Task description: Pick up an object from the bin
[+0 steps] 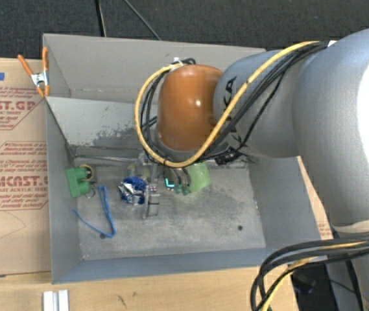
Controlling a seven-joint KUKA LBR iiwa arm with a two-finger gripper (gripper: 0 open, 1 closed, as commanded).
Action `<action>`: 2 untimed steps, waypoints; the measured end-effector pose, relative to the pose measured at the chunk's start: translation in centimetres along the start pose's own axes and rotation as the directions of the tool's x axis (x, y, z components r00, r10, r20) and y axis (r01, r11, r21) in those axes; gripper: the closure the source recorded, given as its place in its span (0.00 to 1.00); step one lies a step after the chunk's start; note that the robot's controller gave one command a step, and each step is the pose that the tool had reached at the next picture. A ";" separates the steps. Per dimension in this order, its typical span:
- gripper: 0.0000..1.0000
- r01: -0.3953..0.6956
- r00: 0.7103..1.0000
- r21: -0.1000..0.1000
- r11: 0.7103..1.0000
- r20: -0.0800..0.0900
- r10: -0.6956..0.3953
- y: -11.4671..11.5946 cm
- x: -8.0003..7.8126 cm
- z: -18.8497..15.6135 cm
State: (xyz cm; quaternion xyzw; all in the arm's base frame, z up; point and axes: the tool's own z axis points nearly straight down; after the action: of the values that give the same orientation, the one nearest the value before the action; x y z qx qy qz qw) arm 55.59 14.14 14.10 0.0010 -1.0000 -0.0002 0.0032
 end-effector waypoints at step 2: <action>0.00 0.012 1.000 -0.005 1.000 0.013 -0.012 0.1 -0.2 7.3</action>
Offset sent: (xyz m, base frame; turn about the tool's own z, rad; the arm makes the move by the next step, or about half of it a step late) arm 0.0000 0.0000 -0.0710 -0.0125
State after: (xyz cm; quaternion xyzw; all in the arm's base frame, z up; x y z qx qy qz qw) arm 55.73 14.29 6.85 0.0071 -1.0000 -0.0026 -0.0034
